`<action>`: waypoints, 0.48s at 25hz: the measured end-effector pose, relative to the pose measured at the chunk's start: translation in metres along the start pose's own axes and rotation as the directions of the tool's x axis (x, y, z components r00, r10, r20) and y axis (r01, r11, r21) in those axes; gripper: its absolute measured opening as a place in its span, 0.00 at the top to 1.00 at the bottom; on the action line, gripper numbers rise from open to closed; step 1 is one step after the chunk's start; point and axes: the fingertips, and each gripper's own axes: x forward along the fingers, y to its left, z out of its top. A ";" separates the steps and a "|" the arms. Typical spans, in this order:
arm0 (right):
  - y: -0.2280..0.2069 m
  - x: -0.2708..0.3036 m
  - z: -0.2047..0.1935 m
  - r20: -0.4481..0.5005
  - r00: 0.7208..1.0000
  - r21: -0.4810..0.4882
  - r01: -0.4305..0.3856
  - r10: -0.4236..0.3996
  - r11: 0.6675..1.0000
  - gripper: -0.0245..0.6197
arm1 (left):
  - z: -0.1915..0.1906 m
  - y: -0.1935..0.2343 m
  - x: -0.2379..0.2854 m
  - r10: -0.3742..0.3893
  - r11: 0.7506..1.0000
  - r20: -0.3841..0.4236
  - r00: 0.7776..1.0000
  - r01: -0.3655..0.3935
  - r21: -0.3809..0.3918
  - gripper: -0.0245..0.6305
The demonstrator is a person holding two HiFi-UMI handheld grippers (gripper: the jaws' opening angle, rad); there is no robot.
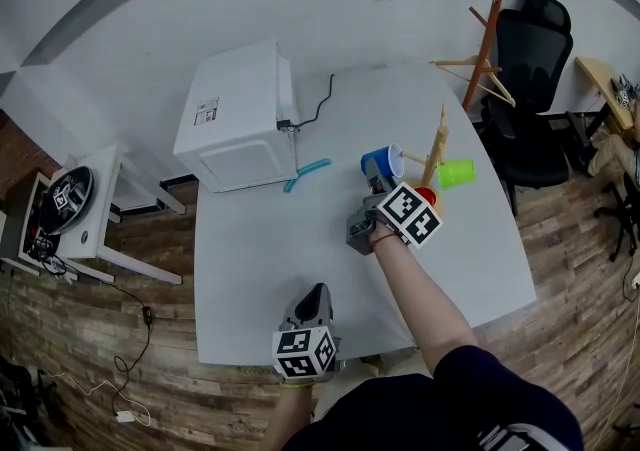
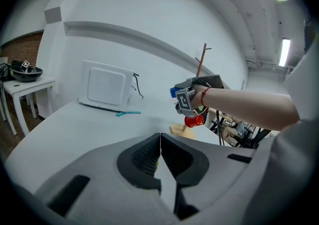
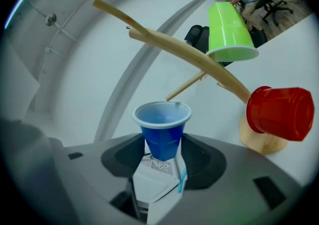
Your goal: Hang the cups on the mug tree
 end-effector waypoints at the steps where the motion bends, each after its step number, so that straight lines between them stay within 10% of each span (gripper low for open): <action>1: 0.002 0.001 0.001 0.005 1.000 0.014 -0.009 0.009 1.000 0.59 | 0.001 0.000 0.000 0.002 1.000 0.001 1.000 -0.002 0.000 0.93; 12: 0.003 -0.001 0.024 0.106 0.992 0.207 -0.084 0.063 0.975 0.59 | 0.004 -0.007 0.005 -0.006 1.000 -0.001 1.000 0.006 0.016 0.93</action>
